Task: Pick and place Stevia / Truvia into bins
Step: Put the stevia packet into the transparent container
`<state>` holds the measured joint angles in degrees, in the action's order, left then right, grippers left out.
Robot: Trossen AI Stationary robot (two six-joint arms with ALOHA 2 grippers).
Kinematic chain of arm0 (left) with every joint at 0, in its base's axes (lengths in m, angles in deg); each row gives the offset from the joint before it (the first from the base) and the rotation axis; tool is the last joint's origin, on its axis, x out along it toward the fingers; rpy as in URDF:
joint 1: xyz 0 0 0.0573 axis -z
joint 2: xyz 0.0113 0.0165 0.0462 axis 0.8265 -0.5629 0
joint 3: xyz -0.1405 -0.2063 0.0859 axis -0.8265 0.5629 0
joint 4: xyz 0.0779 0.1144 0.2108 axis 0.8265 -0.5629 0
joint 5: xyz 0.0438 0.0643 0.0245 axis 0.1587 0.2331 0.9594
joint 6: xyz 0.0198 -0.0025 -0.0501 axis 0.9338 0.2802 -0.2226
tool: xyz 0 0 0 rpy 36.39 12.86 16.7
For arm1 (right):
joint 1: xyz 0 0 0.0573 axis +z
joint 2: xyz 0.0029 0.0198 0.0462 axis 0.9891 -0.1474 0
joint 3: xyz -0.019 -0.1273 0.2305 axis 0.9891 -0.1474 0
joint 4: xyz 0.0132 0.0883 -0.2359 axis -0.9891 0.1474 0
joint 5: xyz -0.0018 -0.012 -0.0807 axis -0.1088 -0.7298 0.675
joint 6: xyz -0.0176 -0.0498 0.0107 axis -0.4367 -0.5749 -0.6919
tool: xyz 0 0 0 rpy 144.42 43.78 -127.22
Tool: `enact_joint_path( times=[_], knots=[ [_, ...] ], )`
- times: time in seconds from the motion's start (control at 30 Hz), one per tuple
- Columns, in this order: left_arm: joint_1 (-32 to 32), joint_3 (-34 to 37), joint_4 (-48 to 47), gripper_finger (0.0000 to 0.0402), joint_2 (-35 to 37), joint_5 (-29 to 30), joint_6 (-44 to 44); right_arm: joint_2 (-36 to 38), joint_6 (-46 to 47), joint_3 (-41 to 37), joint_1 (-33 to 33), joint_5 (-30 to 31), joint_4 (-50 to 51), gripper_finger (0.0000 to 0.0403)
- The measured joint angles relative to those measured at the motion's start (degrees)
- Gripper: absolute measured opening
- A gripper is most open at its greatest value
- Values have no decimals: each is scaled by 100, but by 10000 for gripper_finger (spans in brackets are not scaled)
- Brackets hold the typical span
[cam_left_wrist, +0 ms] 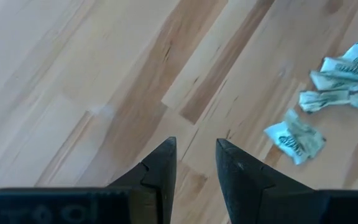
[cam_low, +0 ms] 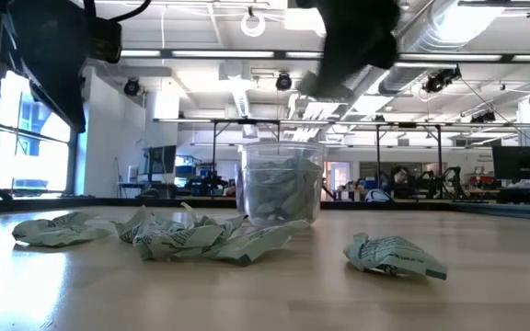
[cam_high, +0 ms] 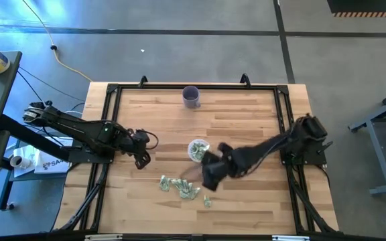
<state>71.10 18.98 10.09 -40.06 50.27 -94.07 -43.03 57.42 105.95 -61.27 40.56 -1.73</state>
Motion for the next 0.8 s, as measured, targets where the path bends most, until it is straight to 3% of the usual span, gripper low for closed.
enact_joint_path(
  times=[0.1,0.27,0.37,0.57,0.8],
  knots=[
    [4,0,71,147,0,-5,-33,143,-505,21,-500,-182,-45,13],
    [4,0,68,147,-2,-99,97,-51,-1267,-254,-1261,-1360,-836,12],
    [4,-2,68,147,-2,-113,97,-184,-1445,-296,-1541,-1464,-995,18],
    [4,-2,71,147,-4,-100,93,-413,-1980,-319,-1872,-1817,-999,37],
    [4,-4,124,147,-4,70,93,-720,-2020,-313,-1824,-2312,-1205,56]
  ],
)
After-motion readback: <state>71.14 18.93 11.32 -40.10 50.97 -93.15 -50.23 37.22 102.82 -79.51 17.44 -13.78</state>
